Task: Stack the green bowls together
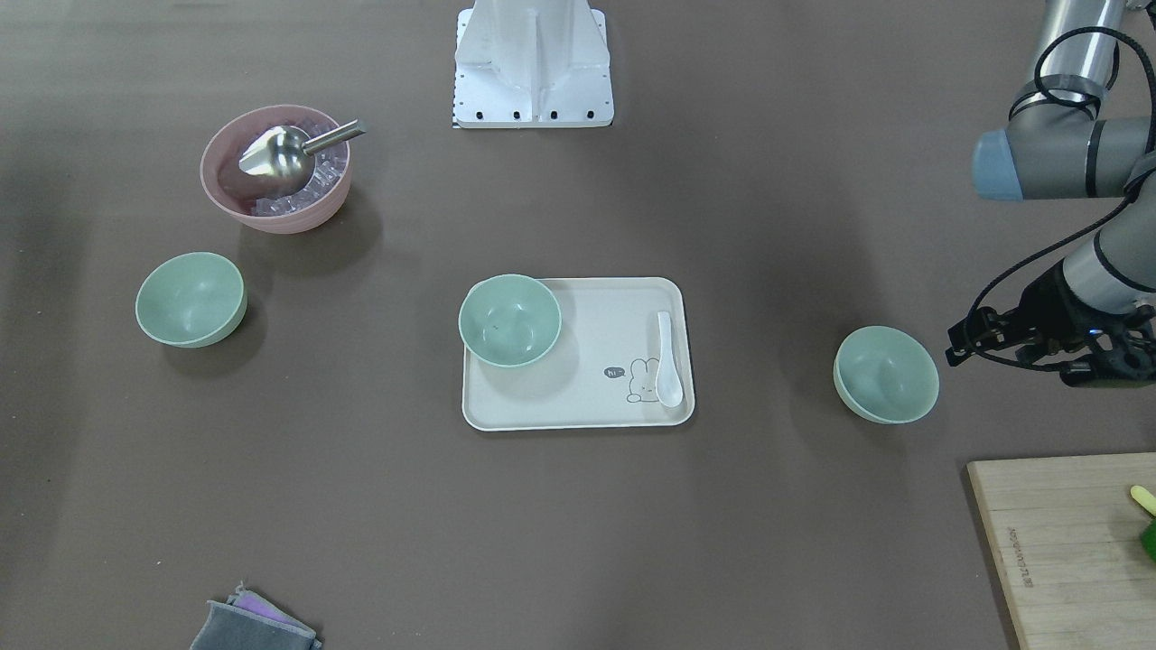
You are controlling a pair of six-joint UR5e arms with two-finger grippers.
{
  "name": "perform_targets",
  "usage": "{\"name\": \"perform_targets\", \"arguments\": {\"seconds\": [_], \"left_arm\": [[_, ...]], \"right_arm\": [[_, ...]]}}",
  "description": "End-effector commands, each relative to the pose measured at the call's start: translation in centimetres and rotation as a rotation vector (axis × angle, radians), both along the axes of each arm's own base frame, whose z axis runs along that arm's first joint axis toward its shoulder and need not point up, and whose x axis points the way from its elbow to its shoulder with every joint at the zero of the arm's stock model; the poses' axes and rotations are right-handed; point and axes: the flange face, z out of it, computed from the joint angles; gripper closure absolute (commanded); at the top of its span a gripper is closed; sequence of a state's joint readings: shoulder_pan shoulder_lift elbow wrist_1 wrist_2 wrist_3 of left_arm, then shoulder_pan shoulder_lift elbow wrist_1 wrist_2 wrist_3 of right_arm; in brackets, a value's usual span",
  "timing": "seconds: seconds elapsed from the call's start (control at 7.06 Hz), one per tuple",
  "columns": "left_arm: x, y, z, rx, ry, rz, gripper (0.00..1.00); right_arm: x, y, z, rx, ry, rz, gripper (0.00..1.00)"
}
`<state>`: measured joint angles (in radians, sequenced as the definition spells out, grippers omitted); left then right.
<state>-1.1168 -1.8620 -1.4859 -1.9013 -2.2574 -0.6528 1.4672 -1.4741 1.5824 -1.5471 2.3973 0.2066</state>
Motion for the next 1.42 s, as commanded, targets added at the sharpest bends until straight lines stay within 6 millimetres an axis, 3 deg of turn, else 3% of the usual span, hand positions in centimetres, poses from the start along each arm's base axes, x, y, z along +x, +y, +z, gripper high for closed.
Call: {"name": "perform_targets", "arguments": {"seconds": [0.0,0.85,1.28], "left_arm": [[3.9,0.7,1.2,-0.017,0.013,0.024,0.04],[4.5,1.1,1.3,-0.017,0.011,0.036,0.49],[4.5,1.0,1.7,-0.022,0.007,0.038,0.57]], "right_arm": [[-0.9,0.0,-0.1,-0.015,-0.001,0.003,0.0],[-3.0,-0.1,-0.2,-0.049,0.0,-0.003,0.0],[-3.5,-0.3,-0.5,-0.047,0.001,-0.008,0.0]]}}
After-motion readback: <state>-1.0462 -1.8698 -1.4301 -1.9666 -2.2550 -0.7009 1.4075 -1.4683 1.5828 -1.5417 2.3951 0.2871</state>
